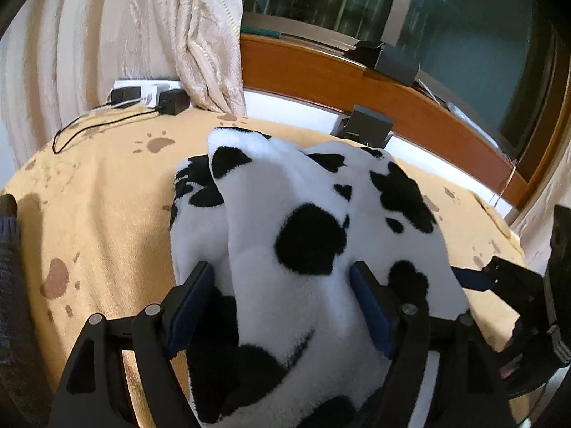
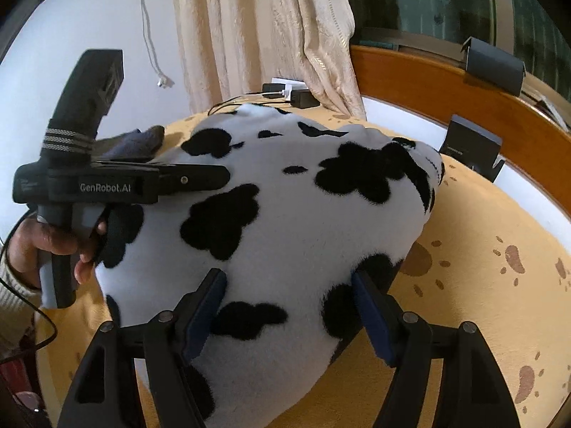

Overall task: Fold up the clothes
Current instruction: 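Press the folded blanket bundle flat with both grippers open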

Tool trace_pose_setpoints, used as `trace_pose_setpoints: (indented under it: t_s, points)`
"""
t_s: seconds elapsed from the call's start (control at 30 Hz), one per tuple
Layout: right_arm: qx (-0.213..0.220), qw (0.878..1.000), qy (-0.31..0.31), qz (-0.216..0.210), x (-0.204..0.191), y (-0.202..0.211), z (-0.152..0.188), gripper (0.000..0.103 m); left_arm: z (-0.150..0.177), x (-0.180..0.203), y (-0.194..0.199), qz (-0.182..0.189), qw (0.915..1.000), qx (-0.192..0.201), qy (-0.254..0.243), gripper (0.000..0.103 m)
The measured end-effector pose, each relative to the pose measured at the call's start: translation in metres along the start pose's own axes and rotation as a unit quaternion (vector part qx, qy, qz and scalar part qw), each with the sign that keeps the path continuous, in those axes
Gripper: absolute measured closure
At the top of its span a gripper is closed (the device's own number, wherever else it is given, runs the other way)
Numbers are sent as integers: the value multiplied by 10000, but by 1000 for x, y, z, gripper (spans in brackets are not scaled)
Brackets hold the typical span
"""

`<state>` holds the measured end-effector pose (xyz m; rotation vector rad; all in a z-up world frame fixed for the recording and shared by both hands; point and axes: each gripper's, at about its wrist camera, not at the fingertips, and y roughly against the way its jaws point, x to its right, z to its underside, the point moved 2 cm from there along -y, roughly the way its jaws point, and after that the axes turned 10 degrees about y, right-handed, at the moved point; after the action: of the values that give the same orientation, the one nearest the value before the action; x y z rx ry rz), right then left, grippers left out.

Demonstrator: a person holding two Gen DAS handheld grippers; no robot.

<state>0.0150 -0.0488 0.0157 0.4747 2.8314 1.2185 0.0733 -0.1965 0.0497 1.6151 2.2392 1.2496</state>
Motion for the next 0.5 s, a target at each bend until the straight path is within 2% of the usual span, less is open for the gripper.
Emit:
trace_pose_setpoints:
  t_s: [0.13, 0.33, 0.5]
  points:
    - [-8, 9999, -71, 132, -1, -5, 5, 23, 4, -6, 0, 128, 9998, 146, 35, 20]
    - [-31, 9991, -228, 358, 0, -10, 8, 16, 4, -2, -1, 35, 9998, 187, -77, 19]
    - [-47, 9977, -565, 367, 6, -13, 12, 9, 4, 0, -1, -6, 9998, 148, -99, 18]
